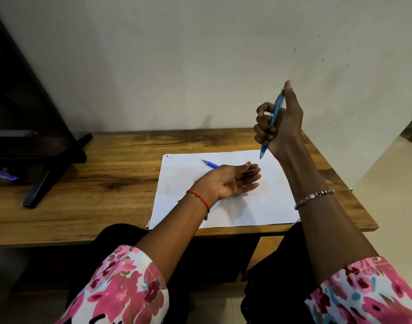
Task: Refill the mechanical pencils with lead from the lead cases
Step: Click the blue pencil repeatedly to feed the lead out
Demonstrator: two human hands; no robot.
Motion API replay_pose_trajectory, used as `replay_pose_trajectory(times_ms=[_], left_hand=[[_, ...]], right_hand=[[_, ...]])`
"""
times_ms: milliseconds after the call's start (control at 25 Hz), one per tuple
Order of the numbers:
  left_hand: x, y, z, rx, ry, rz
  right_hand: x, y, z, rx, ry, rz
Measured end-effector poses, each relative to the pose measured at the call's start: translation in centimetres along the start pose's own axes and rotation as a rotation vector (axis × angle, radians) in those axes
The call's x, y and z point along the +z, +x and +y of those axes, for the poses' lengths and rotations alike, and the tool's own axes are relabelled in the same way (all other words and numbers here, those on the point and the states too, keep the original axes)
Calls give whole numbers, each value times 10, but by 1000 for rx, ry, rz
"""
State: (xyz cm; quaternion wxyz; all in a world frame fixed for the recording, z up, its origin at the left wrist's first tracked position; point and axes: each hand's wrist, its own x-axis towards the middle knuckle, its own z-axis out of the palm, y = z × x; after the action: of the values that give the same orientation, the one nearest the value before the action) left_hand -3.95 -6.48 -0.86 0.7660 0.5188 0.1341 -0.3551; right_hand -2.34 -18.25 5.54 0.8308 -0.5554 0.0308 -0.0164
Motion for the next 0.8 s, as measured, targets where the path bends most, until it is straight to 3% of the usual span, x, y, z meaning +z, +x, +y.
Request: replay_pose_trajectory(times_ms=[360, 800], left_hand=[[1, 0, 0, 8, -3, -1], [-1, 3, -1, 0, 2, -1]], right_hand=[[-3, -1, 2, 6, 20, -51], [-5, 2, 0, 5, 95, 7]])
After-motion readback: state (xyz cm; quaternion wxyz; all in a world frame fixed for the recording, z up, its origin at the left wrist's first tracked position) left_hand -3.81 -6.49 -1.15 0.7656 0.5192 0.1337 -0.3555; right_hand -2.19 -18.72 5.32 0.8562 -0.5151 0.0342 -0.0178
